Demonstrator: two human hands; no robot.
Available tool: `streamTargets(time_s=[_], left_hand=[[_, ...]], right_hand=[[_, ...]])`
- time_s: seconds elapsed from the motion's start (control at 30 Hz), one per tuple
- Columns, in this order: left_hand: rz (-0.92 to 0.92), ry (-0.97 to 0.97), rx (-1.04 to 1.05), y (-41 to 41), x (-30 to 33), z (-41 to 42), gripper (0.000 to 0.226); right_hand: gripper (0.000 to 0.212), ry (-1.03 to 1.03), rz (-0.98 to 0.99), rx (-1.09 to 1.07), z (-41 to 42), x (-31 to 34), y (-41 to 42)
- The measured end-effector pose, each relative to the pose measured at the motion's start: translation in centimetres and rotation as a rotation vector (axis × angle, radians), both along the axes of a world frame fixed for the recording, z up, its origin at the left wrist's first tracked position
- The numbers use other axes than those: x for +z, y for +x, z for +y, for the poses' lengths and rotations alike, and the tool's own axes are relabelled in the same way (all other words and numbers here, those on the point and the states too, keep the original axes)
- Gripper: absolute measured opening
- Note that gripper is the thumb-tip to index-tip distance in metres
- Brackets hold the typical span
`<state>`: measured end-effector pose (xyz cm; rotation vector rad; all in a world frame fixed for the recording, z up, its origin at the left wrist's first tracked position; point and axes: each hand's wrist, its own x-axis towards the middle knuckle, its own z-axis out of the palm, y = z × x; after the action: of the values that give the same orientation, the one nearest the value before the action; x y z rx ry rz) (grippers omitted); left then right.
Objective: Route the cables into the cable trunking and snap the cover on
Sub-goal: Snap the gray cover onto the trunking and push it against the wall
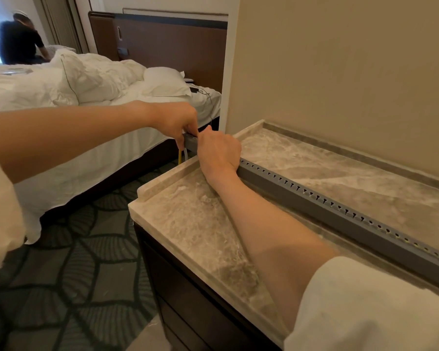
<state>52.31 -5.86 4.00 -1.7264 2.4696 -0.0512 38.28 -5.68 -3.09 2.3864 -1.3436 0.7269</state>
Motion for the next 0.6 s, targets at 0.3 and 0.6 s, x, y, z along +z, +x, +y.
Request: streamTargets(time_s=[0.3,0.6], left_hand=[[0.041,0.066,0.07,-0.6,0.3,0.1,0.026],[0.698,-0.349,0.319,-1.5,-5.1,-2.3,0.057]], right_hand=[[0.028,0.0,-0.044,-0.001,-0.8,0.3,0.4],[0.03,0.032,-0.086,-0.014,-1.7,0.6,0.4]])
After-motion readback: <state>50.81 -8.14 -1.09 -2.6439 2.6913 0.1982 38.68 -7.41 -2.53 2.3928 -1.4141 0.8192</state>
